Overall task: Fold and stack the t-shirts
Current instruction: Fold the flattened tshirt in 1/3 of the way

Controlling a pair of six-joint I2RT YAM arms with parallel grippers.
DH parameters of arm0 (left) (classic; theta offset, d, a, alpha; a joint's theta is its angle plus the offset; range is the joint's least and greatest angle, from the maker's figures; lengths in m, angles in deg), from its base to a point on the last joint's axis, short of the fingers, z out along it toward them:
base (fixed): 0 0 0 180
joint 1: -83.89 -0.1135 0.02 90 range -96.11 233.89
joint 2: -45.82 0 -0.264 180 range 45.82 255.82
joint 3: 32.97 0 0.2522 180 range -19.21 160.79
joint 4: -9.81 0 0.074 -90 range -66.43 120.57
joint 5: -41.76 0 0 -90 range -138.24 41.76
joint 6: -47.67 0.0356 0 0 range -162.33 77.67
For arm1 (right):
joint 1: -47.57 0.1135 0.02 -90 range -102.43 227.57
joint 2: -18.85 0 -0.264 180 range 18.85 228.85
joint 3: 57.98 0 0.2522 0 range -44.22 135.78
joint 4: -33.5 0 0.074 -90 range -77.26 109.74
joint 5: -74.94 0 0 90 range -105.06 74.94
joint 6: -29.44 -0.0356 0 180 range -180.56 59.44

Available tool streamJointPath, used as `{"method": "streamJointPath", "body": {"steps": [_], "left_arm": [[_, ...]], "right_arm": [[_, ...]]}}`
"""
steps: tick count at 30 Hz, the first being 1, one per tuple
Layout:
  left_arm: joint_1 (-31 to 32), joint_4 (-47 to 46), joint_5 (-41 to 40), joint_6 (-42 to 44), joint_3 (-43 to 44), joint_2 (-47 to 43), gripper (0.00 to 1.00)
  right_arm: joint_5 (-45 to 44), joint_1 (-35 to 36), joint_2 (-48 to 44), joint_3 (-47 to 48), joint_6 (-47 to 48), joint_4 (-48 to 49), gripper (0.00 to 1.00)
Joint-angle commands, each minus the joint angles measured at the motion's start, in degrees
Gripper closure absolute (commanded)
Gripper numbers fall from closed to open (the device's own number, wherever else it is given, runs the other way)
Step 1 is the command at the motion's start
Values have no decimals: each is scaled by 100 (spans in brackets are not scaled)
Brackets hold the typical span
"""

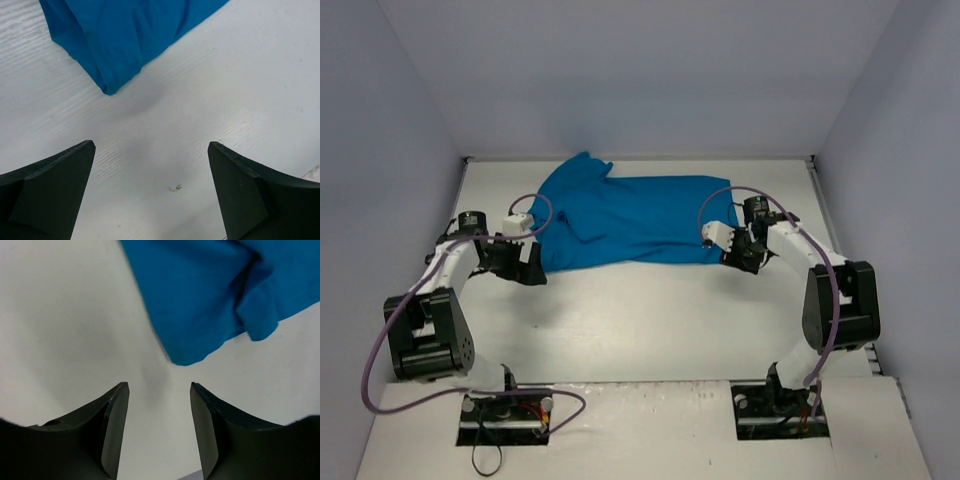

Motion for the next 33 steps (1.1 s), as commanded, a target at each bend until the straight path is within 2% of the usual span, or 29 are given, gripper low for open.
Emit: {"method": "streamJointPath", "body": {"steps": [1, 11, 15, 17, 20, 23, 28, 33], "left_arm": [[-7, -1397, 70, -949, 94, -339, 6], [-13, -1797, -182, -1260, 245, 430, 6], [-4, -1846, -115, -1232, 280, 555, 6], [11, -1885, 5, -1257, 303, 654, 7], [22, -1885, 275, -1278, 333, 780, 22], [113, -1885, 652, -1238, 219, 717, 31], [407, -1893, 741, -1122, -13, 625, 35], [505, -1911, 566, -1226, -17, 924, 43]], "right_arm": [[-135, 130, -398, -111, -188, 1195, 50], [-157, 332, 163, -69, -226, 1365, 53], [-254, 340, 390, -96, -92, 1366, 59], [-311, 333, 544, -57, -77, 1366, 65], [-340, 340, 655, -34, -69, 1357, 75], [-399, 340, 697, -42, -61, 1357, 84], [-429, 340, 721, -39, -73, 1354, 98], [-474, 340, 725, -35, -94, 1348, 100]]}}
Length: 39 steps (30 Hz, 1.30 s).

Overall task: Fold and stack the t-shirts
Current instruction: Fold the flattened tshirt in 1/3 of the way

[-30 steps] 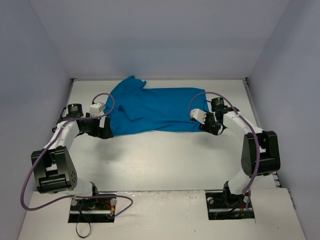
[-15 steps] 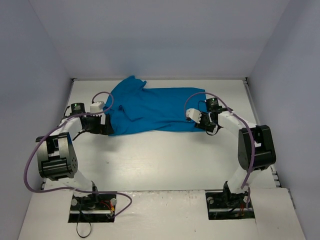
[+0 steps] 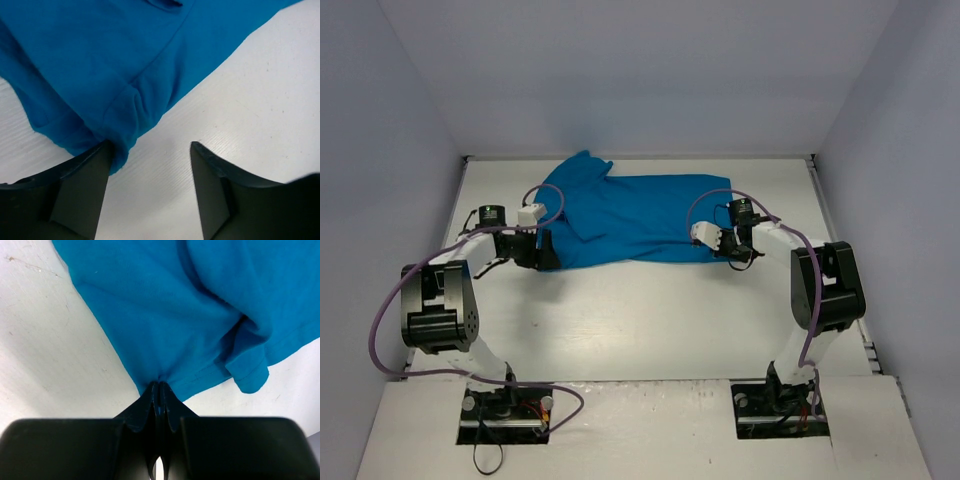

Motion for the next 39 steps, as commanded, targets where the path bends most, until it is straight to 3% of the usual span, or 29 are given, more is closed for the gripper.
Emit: {"method": "streamJointPath", "body": {"steps": [1, 6, 10, 12, 25, 29, 32, 34, 36, 38, 39], "left_arm": [[25, -182, 76, -65, 71, 98, 44], [15, -97, -104, -68, 131, 59, 64], [-125, 288, -421, 135, 272, -63, 92], [-329, 440, -659, 240, 376, -180, 98], [-1186, 1016, -1113, 914, 784, -465, 100], [-1121, 1810, -289, 1520, 985, -200, 100], [-1008, 2108, -164, 1890, 877, -265, 98], [-872, 2274, -215, 2303, 794, -406, 87], [-704, 2611, -199, 2736, 743, -498, 67], [-637, 2892, -121, 3051, 723, -602, 45], [-637, 2980, -120, 3185, 717, -677, 36]], "right_arm": [[-155, 13, -70, 92, 1, 19, 100], [-256, -3, -256, -102, 162, 2, 100], [-378, -52, -485, -335, 341, -30, 100], [-451, -132, -600, -489, 435, -36, 100], [-488, -496, -1075, -807, 759, -385, 100], [-445, -479, -1209, -829, 903, -724, 100], [-449, -405, -1426, -901, 1043, -970, 100], [-568, -328, -1626, -984, 1137, -1134, 93], [-684, -192, -1776, -1072, 1180, -1296, 78], [-656, -110, -2025, -997, 1203, -1707, 49], [-547, -116, -2147, -882, 1198, -1842, 43]]}}
